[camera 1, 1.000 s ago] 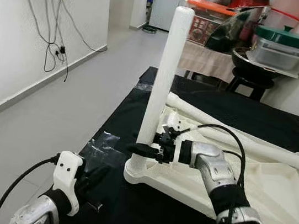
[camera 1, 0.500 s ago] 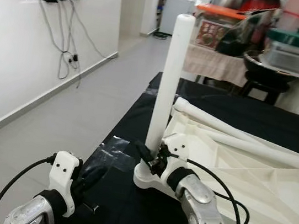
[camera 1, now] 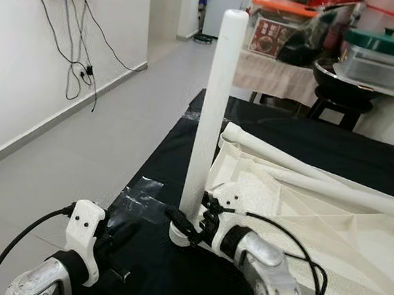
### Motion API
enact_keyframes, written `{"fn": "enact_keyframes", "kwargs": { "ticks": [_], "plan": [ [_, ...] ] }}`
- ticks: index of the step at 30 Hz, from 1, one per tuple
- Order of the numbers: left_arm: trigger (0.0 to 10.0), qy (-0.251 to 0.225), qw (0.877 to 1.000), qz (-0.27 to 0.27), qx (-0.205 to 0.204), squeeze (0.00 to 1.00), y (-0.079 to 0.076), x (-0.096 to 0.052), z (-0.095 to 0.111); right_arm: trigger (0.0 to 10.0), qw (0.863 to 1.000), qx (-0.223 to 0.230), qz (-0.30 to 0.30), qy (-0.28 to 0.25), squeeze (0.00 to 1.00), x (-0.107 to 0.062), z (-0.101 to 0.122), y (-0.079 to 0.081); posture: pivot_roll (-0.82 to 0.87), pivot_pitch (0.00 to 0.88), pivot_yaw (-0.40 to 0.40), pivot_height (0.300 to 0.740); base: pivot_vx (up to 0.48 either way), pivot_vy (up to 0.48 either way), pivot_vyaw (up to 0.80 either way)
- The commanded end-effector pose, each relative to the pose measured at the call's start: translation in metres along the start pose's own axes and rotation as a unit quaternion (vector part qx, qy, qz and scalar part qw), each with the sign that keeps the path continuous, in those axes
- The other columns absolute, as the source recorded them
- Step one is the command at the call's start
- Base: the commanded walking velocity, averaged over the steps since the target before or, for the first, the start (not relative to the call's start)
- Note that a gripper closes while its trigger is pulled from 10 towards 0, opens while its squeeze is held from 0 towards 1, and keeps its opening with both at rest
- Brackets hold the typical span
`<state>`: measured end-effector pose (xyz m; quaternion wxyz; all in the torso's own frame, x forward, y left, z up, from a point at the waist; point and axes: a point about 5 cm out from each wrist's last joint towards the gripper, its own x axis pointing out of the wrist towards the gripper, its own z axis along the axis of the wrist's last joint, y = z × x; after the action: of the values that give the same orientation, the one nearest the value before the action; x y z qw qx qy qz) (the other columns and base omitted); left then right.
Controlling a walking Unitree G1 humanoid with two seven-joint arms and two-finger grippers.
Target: Building children table
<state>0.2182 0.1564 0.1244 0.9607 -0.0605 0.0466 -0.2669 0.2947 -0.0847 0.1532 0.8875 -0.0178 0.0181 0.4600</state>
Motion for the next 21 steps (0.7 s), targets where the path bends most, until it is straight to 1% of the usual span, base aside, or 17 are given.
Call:
{"fn": "enact_keyframes", "kwargs": {
  "ticks": [1,2,3,4,5,7,8,9,10,11,12,14,15,16,18,19,21],
  "plan": [
    [10.0,0.010,1.000,-0.001,-0.003,0.00,0.001,0.001,-0.004,10.0,0.997,-0.034,0.060,-0.020,0.00,-0.003,0.016,-0.005,0.13,0.000,-0.089,0.740,0.000,0.000,0.00],
    [10.0,0.010,1.000,-0.001,-0.004,0.00,0.002,0.002,-0.004,10.0,0.994,-0.054,0.092,-0.014,0.00,-0.004,0.021,-0.013,0.13,0.000,-0.089,0.740,0.000,0.000,0.00],
    [10.0,0.010,1.000,-0.001,-0.004,0.00,0.002,0.002,-0.004,10.0,0.994,-0.054,0.092,-0.014,0.00,-0.004,0.021,-0.013,0.13,0.000,-0.089,0.740,0.000,0.000,0.00],
    [10.0,0.010,1.000,-0.002,-0.005,0.00,0.001,0.003,-0.004,10.0,0.989,-0.070,0.127,0.007,0.00,-0.005,0.022,-0.022,0.14,0.000,-0.099,0.740,0.000,0.000,0.00],
    [10.0,0.010,1.000,-0.002,-0.005,0.00,0.001,0.003,-0.004,10.0,0.989,-0.070,0.127,0.007,0.00,-0.005,0.022,-0.022,0.14,0.000,-0.099,0.740,0.000,0.000,0.00],
    [10.0,0.009,1.000,-0.002,-0.007,0.00,0.000,0.005,-0.005,10.0,0.984,-0.102,0.135,0.050,0.00,0.002,0.019,-0.040,0.15,0.000,-0.111,0.740,0.000,0.000,0.00],
    [10.0,0.009,1.000,-0.002,-0.007,0.00,0.000,0.005,-0.005,10.0,0.984,-0.102,0.135,0.050,0.00,0.002,0.019,-0.040,0.15,0.000,-0.111,0.740,0.000,0.000,0.00],
    [10.0,0.008,1.000,-0.002,-0.008,0.00,0.000,0.006,-0.005,10.0,0.984,-0.100,0.137,0.055,0.00,0.007,0.021,-0.046,0.15,0.000,-0.111,0.740,0.000,0.000,0.00],
    [10.0,0.007,1.000,-0.002,-0.008,0.00,0.000,0.007,-0.005,9.7,0.984,-0.096,0.137,0.057,0.00,0.012,0.022,-0.050,0.15,0.000,-0.116,0.740,0.000,0.000,0.00],
    [10.0,0.007,1.000,-0.002,-0.008,0.00,0.000,0.007,-0.005,9.7,0.984,-0.096,0.137,0.057,0.00,0.012,0.022,-0.050,0.15,0.000,-0.116,0.740,0.000,0.000,0.00],
    [10.0,0.005,1.000,-0.002,-0.009,0.00,-0.001,0.007,-0.005,4.4,0.984,-0.084,0.145,0.058,0.00,0.016,0.023,-0.051,0.16,0.000,-0.118,0.740,0.000,0.000,0.00],
    [10.0,0.005,1.000,-0.002,-0.009,0.00,-0.001,0.007,-0.005,4.4,0.984,-0.084,0.145,0.058,0.00,0.016,0.023,-0.051,0.16,0.000,-0.118,0.740,0.000,0.000,0.00],
    [10.0,0.005,1.000,-0.002,-0.009,0.00,-0.002,0.008,-0.005,0.0,0.984,-0.073,0.152,0.058,0.00,0.018,0.024,-0.053,0.15,0.000,-0.119,0.740,0.000,0.000,0.00],
    [10.0,0.005,1.000,-0.002,-0.009,0.00,-0.002,0.008,-0.005,0.0,0.984,-0.073,0.152,0.058,0.00,0.018,0.024,-0.053,0.15,0.000,-0.119,0.740,0.000,0.000,0.00],
    [10.0,0.003,1.000,-0.006,-0.013,0.00,-0.004,0.010,-0.005,0.0,0.982,-0.044,0.172,0.061,0.00,0.017,0.020,-0.055,0.14,0.000,-0.127,0.740,0.000,0.000,0.00],
    [10.0,0.003,1.000,-0.006,-0.013,0.00,-0.004,0.010,-0.005,0.0,0.982,-0.044,0.172,0.061,0.00,0.017,0.020,-0.055,0.14,0.000,-0.127,0.740,0.000,0.000,0.00],
    [10.0,0.001,1.000,-0.008,-0.015,0.00,-0.006,0.010,-0.005,0.0,0.982,-0.021,0.179,0.063,0.00,0.013,0.015,-0.057,0.14,0.000,-0.124,0.740,0.000,0.000,0.00]
  ]
}}
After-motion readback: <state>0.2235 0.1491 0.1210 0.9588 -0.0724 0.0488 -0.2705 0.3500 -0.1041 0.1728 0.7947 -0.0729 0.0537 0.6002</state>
